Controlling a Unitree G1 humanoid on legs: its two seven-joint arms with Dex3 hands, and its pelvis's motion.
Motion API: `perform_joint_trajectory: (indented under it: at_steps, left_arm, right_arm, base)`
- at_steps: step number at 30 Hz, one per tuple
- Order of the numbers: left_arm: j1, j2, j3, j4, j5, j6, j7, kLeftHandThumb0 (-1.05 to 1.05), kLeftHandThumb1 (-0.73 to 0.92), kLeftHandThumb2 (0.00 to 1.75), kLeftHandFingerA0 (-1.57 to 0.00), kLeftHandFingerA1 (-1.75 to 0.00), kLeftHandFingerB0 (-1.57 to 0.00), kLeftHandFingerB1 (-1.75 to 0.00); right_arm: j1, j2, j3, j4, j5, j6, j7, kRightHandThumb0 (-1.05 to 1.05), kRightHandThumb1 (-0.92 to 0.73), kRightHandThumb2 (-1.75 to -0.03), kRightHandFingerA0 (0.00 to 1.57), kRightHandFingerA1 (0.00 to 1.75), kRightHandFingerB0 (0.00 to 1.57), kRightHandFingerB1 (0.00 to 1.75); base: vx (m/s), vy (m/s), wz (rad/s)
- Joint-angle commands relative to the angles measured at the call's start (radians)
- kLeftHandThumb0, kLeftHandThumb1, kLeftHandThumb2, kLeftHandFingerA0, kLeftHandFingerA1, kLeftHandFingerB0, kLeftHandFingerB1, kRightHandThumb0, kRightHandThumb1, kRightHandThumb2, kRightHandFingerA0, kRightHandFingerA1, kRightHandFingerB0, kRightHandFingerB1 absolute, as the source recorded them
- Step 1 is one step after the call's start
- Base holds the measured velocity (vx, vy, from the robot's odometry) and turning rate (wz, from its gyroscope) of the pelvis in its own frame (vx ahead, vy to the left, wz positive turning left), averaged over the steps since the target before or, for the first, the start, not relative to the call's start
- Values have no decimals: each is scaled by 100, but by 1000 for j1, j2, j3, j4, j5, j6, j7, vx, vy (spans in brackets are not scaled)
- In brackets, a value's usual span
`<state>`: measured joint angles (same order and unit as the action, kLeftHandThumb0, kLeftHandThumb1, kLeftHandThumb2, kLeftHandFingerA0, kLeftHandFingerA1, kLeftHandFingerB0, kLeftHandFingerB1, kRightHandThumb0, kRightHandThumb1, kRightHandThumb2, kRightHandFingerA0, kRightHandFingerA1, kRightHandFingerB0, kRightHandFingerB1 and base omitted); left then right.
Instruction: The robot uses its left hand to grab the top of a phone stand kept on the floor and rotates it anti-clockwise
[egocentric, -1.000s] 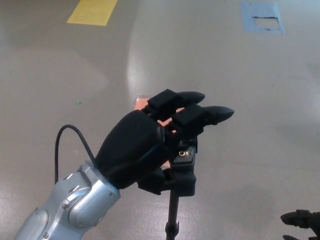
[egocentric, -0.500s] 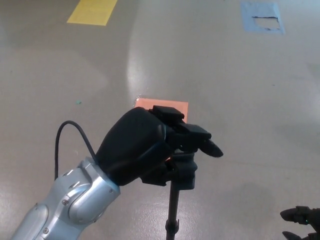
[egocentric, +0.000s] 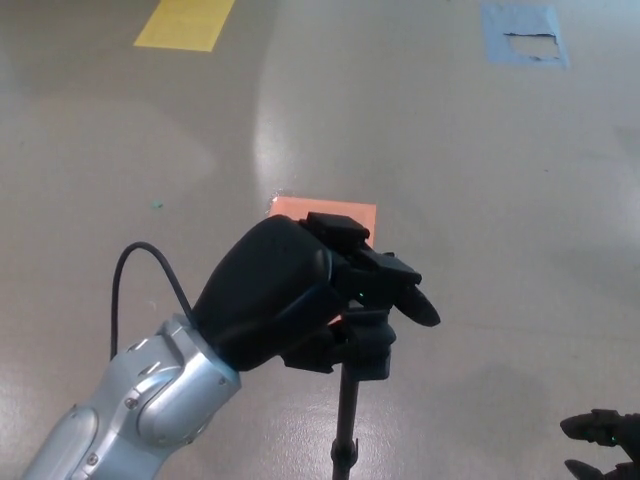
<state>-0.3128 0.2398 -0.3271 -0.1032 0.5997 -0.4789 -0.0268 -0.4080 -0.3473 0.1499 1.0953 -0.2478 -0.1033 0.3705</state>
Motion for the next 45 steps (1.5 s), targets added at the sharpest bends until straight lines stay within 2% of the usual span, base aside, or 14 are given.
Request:
perform_joint_trajectory:
  at_steps: [1,2,3,6,9,16,17,18,32,37,45]
  left_arm:
    - [18,-34,12,-21,-228,99,-127,-31,77,64,-116,-65,-99,-56]
    - [27,-51,14,-30,-299,140,-163,-31,77,64,-116,-65,-99,-56]
    - [31,-63,18,-35,-348,171,-185,-25,78,64,-107,-53,-98,-56]
    - [36,-85,27,-41,-439,229,-231,-23,77,64,-104,-52,-97,-56]
    - [42,-118,46,-61,-561,345,-285,-11,74,62,-106,-53,-97,-56]
    - [18,-148,81,-60,-707,482,-353,-22,72,61,-106,-52,-98,-55]
    - [12,-153,91,-71,-731,528,-364,-23,71,61,-106,-52,-98,-55]
    - [11,-155,93,-75,-738,542,-367,-22,71,62,-106,-53,-98,-55]
    - [4,-172,116,-95,-774,631,-395,-18,71,62,-107,-54,-96,-58]
    - [-9,-208,153,-98,-867,759,-392,-15,72,61,-111,-57,-96,-59]
    - [-19,-223,171,-84,-896,807,-407,-14,74,64,-112,-58,-93,-60]
  right_arm:
    - [-16,-18,3,4,-2,8,3,-62,-67,-90,50,54,7,33]
    - [-18,-19,4,6,-3,6,2,-62,-67,-90,50,54,7,33]
    - [-19,-19,3,7,-3,6,2,-62,-67,-89,50,54,7,33]
    - [-22,-18,0,10,1,10,5,-61,-67,-89,50,54,6,33]
    - [-24,-18,-3,8,5,10,9,-61,-67,-90,50,54,6,33]
    - [-40,-17,-1,10,0,19,3,-60,-67,-88,49,53,7,34]
    - [-45,-16,0,9,0,23,4,-53,-80,-64,59,40,12,24]
    - [-45,-16,-1,8,1,24,5,-60,-68,-88,50,53,7,35]
    - [-53,-15,4,15,-5,15,0,-61,-67,-88,50,53,7,35]
    - [-65,-13,1,20,-2,23,2,-61,-67,-89,51,54,6,34]
    - [-64,-16,-3,13,2,21,7,-61,-67,-88,50,53,7,35]
  base:
    - [0,0,0]
    - [0,0,0]
    - [0,0,0]
    - [0,0,0]
    - [0,0,0]
    - [0,0,0]
    - [0,0,0]
    - [0,0,0]
    - [0,0,0]
    - [0,0,0]
    - [0,0,0]
